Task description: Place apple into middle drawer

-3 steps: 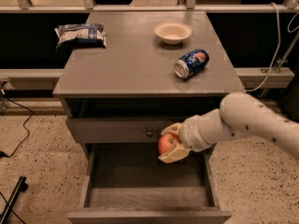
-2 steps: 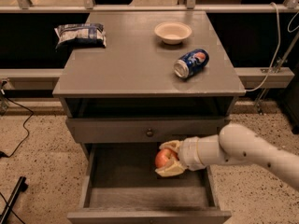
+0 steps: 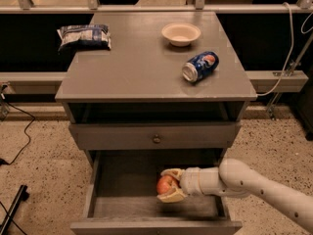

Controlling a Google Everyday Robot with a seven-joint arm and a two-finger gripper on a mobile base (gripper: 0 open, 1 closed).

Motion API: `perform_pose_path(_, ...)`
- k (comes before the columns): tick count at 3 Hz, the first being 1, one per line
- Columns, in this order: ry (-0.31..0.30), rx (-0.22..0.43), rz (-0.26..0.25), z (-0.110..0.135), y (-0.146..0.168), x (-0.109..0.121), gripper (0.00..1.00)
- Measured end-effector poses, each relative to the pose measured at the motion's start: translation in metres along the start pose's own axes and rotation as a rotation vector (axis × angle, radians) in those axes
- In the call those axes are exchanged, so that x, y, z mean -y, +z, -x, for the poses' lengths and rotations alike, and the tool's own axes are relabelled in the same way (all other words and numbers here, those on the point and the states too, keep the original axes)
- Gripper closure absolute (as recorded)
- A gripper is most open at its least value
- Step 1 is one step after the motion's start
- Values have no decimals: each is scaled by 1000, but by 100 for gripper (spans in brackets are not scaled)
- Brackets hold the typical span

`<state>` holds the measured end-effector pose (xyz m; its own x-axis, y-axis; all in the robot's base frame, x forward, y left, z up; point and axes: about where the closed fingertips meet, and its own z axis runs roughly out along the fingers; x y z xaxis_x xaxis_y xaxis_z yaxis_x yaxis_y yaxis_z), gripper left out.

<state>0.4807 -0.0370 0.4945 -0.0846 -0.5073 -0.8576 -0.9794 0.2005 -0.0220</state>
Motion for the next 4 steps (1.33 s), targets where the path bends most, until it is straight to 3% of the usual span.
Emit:
perform_pose_path(1,-3,4,10,-30,32,8,100)
perform_pose_path(3,-26,-23,16,-46,51,7,100)
perform_pose_path(4,-51,-94,15,-54,60,6,100)
